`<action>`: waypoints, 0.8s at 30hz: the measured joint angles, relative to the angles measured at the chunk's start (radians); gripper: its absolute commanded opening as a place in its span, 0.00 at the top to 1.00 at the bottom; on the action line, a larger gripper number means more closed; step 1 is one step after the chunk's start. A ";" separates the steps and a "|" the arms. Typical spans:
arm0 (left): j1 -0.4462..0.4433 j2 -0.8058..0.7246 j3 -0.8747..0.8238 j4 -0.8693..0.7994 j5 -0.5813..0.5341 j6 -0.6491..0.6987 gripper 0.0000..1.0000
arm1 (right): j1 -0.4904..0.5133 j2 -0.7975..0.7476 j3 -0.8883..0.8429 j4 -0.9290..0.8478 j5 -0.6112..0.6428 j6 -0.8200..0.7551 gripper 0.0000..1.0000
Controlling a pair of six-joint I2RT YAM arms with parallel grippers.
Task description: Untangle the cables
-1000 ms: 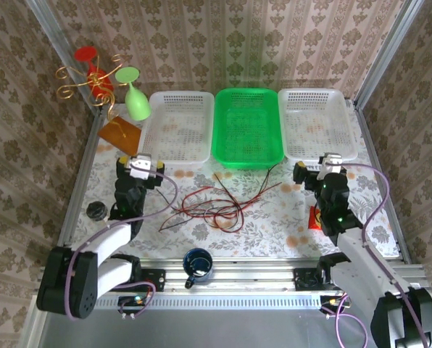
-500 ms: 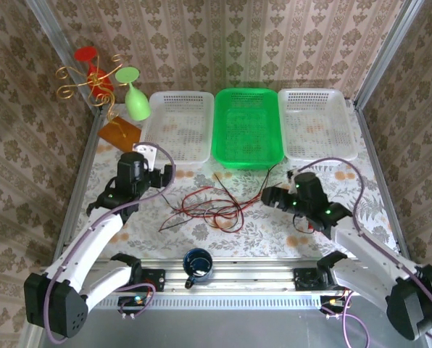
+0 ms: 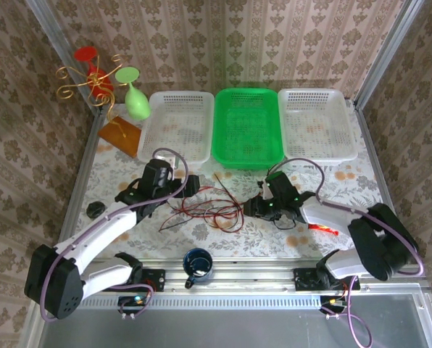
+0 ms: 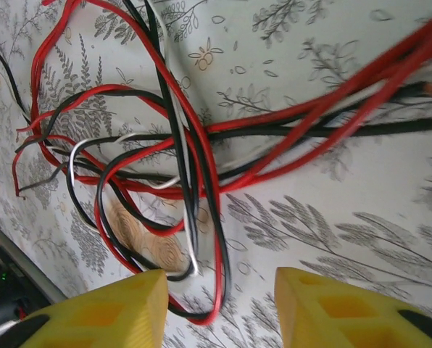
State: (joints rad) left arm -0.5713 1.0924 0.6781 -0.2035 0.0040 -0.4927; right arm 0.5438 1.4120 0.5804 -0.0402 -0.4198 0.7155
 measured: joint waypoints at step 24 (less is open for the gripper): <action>-0.064 0.069 -0.015 0.077 0.077 -0.051 0.06 | 0.014 0.137 0.055 0.014 -0.038 -0.008 0.78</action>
State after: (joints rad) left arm -0.6357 1.1618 0.6628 -0.1265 0.0814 -0.5438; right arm 0.5575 1.5490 0.6357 -0.0257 -0.4580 0.7074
